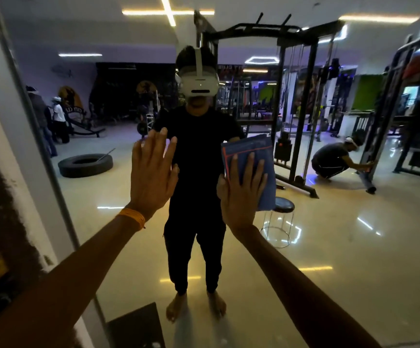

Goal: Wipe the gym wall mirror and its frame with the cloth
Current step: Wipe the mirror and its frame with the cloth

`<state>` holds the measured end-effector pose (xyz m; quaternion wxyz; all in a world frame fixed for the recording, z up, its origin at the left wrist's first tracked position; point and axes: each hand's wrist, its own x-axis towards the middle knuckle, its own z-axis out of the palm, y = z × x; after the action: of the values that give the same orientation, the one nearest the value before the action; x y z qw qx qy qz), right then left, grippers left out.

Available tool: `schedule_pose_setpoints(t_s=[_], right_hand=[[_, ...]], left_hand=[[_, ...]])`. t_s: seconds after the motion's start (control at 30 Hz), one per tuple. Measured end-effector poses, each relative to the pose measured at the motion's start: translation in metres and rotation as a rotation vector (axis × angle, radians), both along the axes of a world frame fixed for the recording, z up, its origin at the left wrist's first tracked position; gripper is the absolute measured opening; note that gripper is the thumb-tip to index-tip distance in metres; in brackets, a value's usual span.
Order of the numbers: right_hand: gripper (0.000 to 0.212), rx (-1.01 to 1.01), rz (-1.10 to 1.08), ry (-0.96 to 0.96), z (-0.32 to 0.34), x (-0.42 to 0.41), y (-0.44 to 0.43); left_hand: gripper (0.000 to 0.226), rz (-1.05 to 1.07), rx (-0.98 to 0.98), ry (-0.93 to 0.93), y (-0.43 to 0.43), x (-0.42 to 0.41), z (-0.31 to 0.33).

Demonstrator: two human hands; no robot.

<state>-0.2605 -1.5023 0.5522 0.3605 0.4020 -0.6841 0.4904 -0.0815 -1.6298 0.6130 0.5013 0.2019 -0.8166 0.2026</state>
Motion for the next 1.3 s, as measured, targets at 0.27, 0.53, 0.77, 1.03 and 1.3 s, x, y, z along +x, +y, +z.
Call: schedule_pose_setpoints(t_s=[0.27, 0.53, 0.77, 1.03, 1.3], right_hand=[[0.059, 0.089, -0.188, 0.429, 0.009, -0.050, 0.015], [0.061, 0.205, -0.094, 0.529, -0.034, 0.006, -0.029], [0.063, -0.097, -0.412, 0.195, 0.063, -0.088, 0.029], [0.062, 0.234, -0.157, 0.479, -0.027, -0.036, 0.010], [0.060, -0.011, -0.337, 0.127, -0.017, -0.058, 0.020]], left_hand=[[0.072, 0.010, -0.117, -0.001, -0.032, -0.007, -0.014], [0.069, -0.002, -0.175, 0.004, -0.035, -0.004, -0.013], [0.072, 0.037, -0.214, 0.046, -0.035, -0.008, -0.015], [0.070, 0.021, -0.200, 0.027, -0.033, -0.006, -0.013], [0.065, -0.109, -0.104, 0.057, -0.013, -0.022, -0.021]])
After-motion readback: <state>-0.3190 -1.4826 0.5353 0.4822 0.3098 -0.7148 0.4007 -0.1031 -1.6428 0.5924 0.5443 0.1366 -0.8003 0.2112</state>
